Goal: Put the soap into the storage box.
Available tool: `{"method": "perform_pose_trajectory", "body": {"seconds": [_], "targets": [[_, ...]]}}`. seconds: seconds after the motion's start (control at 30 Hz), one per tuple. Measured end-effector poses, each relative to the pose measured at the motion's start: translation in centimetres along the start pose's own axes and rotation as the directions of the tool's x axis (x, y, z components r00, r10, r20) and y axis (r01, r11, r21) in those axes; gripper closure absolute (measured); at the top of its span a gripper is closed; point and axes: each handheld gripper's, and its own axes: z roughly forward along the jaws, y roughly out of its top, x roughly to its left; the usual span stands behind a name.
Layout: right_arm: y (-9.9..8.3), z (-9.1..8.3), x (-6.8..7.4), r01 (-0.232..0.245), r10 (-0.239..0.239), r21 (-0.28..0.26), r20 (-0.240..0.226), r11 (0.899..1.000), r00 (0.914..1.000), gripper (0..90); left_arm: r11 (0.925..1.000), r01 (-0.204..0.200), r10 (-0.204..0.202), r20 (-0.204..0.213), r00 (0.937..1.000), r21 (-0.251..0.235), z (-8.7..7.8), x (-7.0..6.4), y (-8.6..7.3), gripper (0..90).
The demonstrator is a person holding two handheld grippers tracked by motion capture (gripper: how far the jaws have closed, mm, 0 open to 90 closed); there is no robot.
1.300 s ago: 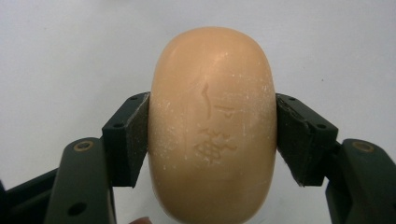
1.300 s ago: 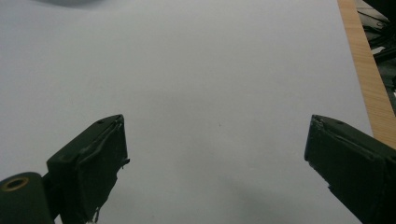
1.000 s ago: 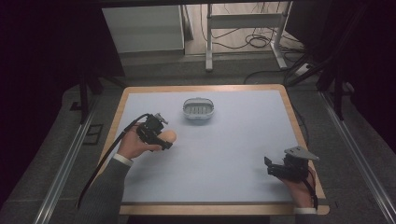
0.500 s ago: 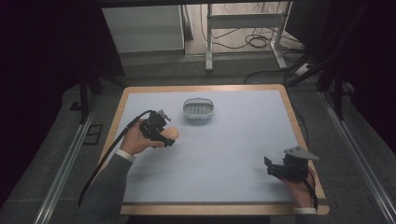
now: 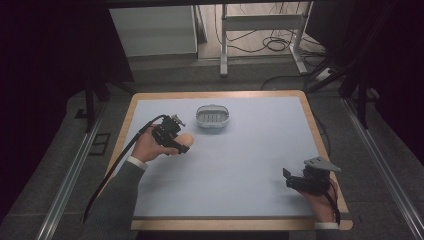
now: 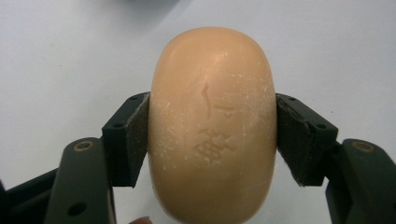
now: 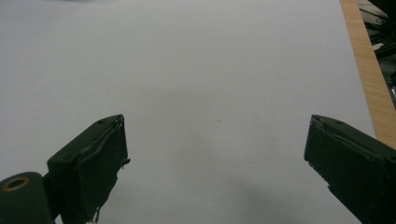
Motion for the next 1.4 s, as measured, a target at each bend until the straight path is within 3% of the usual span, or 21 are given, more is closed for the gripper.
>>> {"method": "perform_pose_trajectory", "body": {"seconds": [0.53,0.77,1.4], "targets": [[0.0,0.0,0.0,0.0,0.0,0.0,0.001,1.0,1.0,5.9,0.9997,-0.025,0.025,-0.005,0.9997,0.001,-0.3,0.2,1.5,32.6],[-0.1,0.0,-0.1,0.0,0.0,0.001,0.0,1.0,1.0,6.0,0.9997,-0.021,0.021,0.014,0.9997,-0.01,-0.1,0.5,2.3,32.6],[-0.1,0.1,-0.2,-0.002,0.002,0.003,0.003,1.0,1.0,6.0,0.9997,-0.024,0.024,0.006,0.9997,0.004,0.3,1.2,4.3,32.6]]}}
